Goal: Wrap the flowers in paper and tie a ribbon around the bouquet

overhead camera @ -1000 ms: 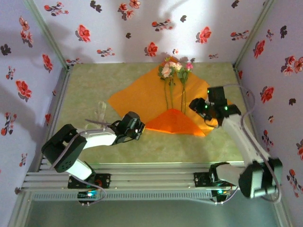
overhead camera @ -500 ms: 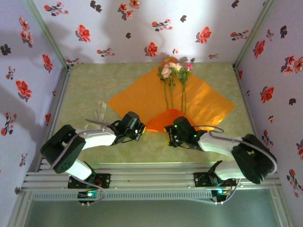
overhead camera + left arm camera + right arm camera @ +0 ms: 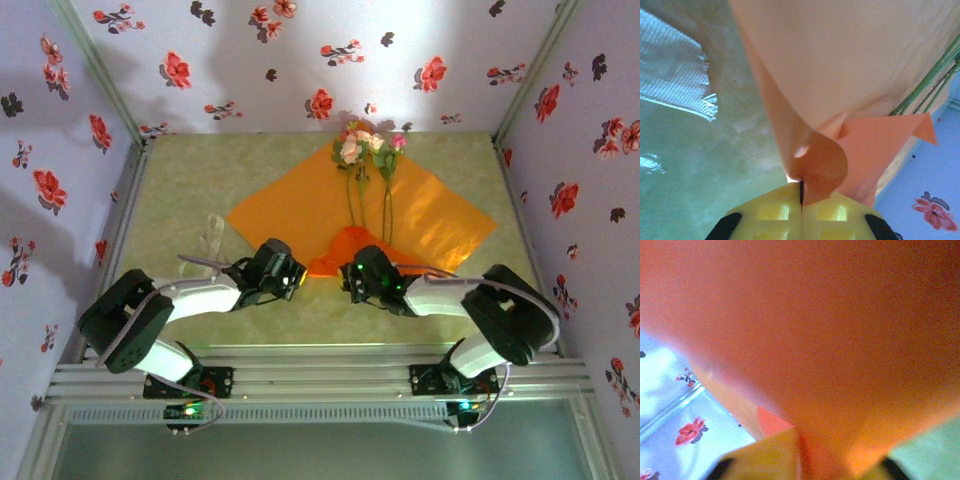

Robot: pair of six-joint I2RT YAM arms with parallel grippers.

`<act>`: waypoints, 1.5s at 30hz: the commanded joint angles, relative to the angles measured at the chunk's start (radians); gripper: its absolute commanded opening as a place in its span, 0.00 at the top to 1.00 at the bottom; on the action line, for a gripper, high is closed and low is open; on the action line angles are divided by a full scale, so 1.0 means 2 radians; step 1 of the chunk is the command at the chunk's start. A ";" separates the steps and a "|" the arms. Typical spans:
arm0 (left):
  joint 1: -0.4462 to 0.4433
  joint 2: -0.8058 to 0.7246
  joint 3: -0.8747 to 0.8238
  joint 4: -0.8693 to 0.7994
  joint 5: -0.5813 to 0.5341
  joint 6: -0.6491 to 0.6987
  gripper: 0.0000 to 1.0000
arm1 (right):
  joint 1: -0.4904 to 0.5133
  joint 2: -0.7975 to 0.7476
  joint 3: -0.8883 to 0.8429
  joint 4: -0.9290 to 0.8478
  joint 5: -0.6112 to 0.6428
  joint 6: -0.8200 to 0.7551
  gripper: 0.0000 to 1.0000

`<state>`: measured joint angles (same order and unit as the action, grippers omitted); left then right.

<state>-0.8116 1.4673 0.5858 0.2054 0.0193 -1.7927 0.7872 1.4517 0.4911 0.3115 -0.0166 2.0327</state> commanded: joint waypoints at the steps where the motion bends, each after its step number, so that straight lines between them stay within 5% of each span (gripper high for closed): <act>1: 0.002 -0.019 -0.014 -0.022 -0.005 0.011 1.00 | -0.012 -0.048 0.005 -0.140 0.031 -0.051 0.51; 8: 0.003 -0.018 -0.017 -0.024 -0.005 0.014 1.00 | -0.075 -0.130 -0.022 -0.304 0.003 -0.136 0.46; 14: 0.004 -0.015 -0.012 -0.036 -0.005 0.025 1.00 | -0.136 -0.199 -0.041 -0.358 0.020 -0.184 0.71; 22: 0.008 -0.005 -0.006 -0.042 -0.005 0.064 1.00 | -0.190 -0.185 -0.046 -0.382 0.006 -0.231 0.83; 26: 0.010 0.003 -0.011 -0.023 -0.005 0.091 0.83 | -0.198 -0.173 -0.028 -0.400 -0.006 -0.259 0.72; 28: 0.010 0.005 -0.014 -0.014 -0.005 0.101 0.77 | -0.198 -0.173 -0.009 -0.413 -0.012 -0.282 0.60; 31: 0.011 0.007 -0.017 -0.012 0.000 0.115 0.68 | -0.195 -0.170 0.050 -0.465 -0.022 -0.346 0.56; 36: 0.012 0.008 -0.028 0.004 0.005 0.123 0.77 | -0.165 -0.159 0.129 -0.521 -0.047 -0.426 0.67; 39: 0.012 0.007 -0.031 0.002 0.005 0.119 0.87 | -0.121 -0.135 0.133 -0.444 -0.103 -0.443 0.74; 45: 0.012 -0.006 -0.032 -0.025 0.005 0.117 0.89 | -0.033 0.010 0.150 -0.241 -0.182 -0.419 0.90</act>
<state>-0.7937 1.4708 0.5316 0.1936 0.0303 -1.5776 0.6727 1.3830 0.7662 -0.3710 -0.2855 1.2034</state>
